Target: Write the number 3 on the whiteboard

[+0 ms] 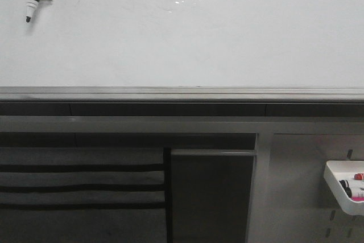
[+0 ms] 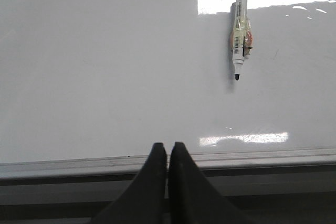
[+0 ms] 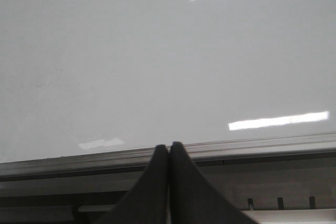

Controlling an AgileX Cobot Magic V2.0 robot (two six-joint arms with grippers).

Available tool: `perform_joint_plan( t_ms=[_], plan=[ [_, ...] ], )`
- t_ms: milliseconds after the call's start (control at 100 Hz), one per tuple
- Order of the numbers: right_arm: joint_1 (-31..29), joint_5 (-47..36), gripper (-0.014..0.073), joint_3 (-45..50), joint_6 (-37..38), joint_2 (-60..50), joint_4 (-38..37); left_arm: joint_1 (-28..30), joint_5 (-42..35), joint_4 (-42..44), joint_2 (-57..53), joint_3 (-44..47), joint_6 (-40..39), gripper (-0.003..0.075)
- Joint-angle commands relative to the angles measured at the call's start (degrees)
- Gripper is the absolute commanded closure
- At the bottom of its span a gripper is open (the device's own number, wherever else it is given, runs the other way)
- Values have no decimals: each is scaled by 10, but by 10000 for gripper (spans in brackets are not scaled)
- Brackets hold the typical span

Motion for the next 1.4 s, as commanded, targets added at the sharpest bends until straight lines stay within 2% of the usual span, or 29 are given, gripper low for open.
perform_joint_plan(
  t_ms=[0,880,980,1170,1390],
  plan=[
    [-3,-46,668,13,0,-12,-2,1,-42,-1,-18,1,-5,738],
    [-3,-46,668,13,0,-12,-2,1,-42,-1,-18,1,-5,738],
    [-3,-51,668,13,-18,-12,-35,1,-42,-1,-18,1,-5,738],
    [-3,-49,668,13,-21,-12,-162,1,-42,-1,-18,1,-5,738],
    [-3,-52,668,13,-21,-12,-167,1,-42,-1,-18,1,-5,738]
  ],
)
